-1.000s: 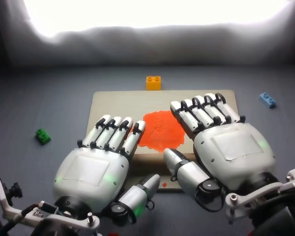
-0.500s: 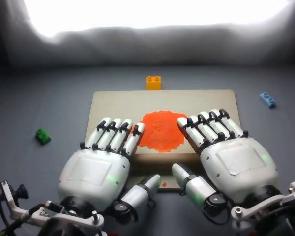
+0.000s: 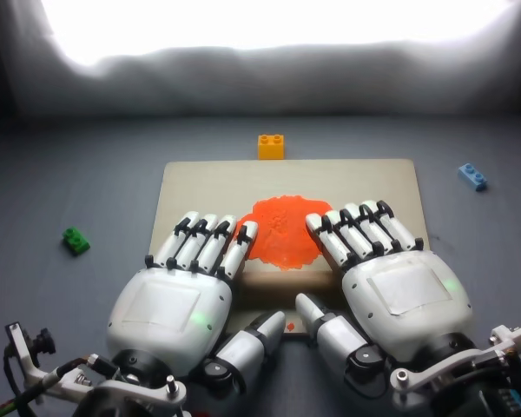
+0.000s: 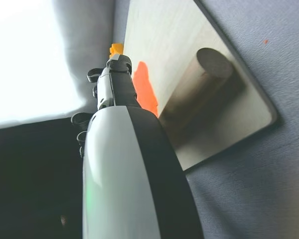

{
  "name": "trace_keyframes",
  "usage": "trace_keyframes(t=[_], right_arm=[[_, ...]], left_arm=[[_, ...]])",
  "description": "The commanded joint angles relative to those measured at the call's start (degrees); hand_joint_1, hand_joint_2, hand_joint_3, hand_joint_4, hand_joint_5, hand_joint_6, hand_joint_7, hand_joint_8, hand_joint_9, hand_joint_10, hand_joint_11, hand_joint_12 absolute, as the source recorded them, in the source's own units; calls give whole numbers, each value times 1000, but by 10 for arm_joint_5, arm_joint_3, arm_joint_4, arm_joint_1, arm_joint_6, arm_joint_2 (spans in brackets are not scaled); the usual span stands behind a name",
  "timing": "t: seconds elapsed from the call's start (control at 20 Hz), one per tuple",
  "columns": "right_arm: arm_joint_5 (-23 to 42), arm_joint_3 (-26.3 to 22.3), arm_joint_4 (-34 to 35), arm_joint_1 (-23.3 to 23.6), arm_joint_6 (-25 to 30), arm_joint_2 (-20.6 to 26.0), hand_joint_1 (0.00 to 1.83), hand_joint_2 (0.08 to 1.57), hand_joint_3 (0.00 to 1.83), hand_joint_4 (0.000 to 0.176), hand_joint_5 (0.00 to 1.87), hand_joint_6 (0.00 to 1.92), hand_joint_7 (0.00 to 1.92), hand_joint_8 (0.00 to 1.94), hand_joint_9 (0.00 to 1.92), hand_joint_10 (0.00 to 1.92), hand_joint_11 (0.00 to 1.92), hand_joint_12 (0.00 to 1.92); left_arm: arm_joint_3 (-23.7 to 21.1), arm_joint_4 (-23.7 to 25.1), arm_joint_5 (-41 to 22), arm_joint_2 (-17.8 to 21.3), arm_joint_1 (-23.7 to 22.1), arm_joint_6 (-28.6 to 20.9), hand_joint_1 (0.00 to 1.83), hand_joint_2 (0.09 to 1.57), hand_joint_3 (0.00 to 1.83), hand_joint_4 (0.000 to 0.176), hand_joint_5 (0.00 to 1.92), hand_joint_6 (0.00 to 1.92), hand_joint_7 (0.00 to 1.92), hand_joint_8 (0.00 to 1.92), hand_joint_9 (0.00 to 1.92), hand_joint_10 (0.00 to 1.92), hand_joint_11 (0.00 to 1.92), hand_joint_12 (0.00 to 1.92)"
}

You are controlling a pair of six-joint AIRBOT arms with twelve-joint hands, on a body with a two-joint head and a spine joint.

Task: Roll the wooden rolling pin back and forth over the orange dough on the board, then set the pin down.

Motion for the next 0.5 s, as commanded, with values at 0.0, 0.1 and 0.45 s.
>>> trace_keyframes(t=[0.0,0.1,0.45], right_arm=[[54,1,-48,-1,4,-1,0,1418,1,0,112,6,121,3,77,7,0,147],[51,6,-47,-2,5,-5,0,1413,0,0,108,2,106,2,57,3,0,90],[44,37,-47,-2,6,-21,0,1436,5,0,87,2,79,1,64,2,0,48]], left_arm=[[3,38,-54,-1,2,-2,0,1398,8,0,0,0,0,0,0,0,0,0],[7,38,-54,-3,2,-3,0,1399,9,0,0,0,0,0,0,0,0,0],[22,38,-50,-14,0,-12,0,1409,12,0,0,0,0,0,0,0,0,0]])
